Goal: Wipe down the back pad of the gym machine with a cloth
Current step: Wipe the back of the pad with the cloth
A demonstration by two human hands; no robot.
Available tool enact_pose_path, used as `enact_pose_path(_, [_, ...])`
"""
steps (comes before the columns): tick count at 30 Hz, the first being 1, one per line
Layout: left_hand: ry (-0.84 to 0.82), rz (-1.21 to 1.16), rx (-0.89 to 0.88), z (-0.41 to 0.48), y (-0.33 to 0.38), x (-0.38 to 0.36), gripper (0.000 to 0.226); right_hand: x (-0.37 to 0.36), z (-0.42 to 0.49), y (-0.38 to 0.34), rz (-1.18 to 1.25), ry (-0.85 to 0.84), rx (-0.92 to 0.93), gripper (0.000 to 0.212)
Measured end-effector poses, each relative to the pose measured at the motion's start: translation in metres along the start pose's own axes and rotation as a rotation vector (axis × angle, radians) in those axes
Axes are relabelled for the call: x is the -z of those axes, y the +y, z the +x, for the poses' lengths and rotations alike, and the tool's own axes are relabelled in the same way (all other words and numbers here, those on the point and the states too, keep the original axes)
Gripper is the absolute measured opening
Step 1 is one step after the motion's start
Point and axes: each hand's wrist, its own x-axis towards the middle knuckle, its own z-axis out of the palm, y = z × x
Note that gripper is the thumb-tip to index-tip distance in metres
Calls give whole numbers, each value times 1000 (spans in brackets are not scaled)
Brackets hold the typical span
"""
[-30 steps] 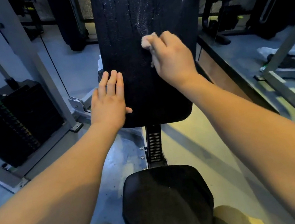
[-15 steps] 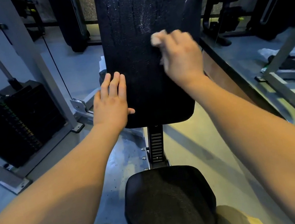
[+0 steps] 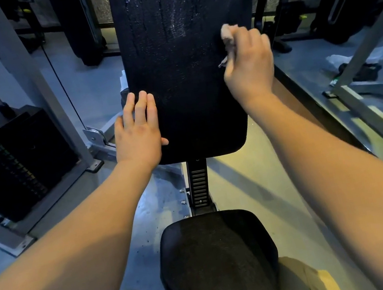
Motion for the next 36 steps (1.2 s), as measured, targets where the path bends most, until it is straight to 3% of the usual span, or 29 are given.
enact_pose_path(2, [-2, -2, 1, 0, 1, 0, 107, -4, -12, -20, 67, 12, -104, 37])
enact_pose_path(3, [-3, -1, 3, 0, 1, 0, 108, -7, -22, -34, 94, -13, -51, 39])
enact_pose_path(6, [-19, 19, 13, 0, 2, 2, 110, -10, -57, -48, 81, -221, 394, 42])
enact_pose_path(8, [-29, 15, 23, 1, 4, 3, 109, -4, -51, -27, 6, -280, 557, 41])
enact_pose_path(10, [-34, 0, 33, 0, 7, 4, 109, -1, -34, 0, -65, -208, 500, 40])
enact_pose_path(13, [-39, 2, 42, 0, 8, 3, 109, 0, -29, 21, -2, -92, 184, 38])
enact_pose_path(15, [-42, 1, 46, 1, 8, 3, 109, -3, -53, 9, 58, -100, 82, 40])
enact_pose_path(20, [-37, -4, 48, 1, 10, 3, 109, -1, -92, 20, 65, -333, 529, 40])
enact_pose_path(22, [-35, -3, 51, 1, 12, 3, 108, 4, -65, 35, 20, -256, 460, 41])
enact_pose_path(24, [-36, 0, 52, 1, 12, 3, 108, 6, -39, 46, 16, -148, 268, 39])
enact_pose_path(27, [-33, 2, 52, 0, 14, 3, 107, 3, -54, 37, 92, -151, 131, 39])
enact_pose_path(29, [-37, -2, 54, 1, 14, 3, 107, 0, -94, 24, 125, -249, 197, 44])
enact_pose_path(33, [-36, -8, 64, 1, 15, 2, 108, 3, -105, 31, 111, -391, 552, 36])
enact_pose_path(36, [-29, -23, 62, 0, 15, 1, 108, 3, -68, 49, 76, -246, 429, 38])
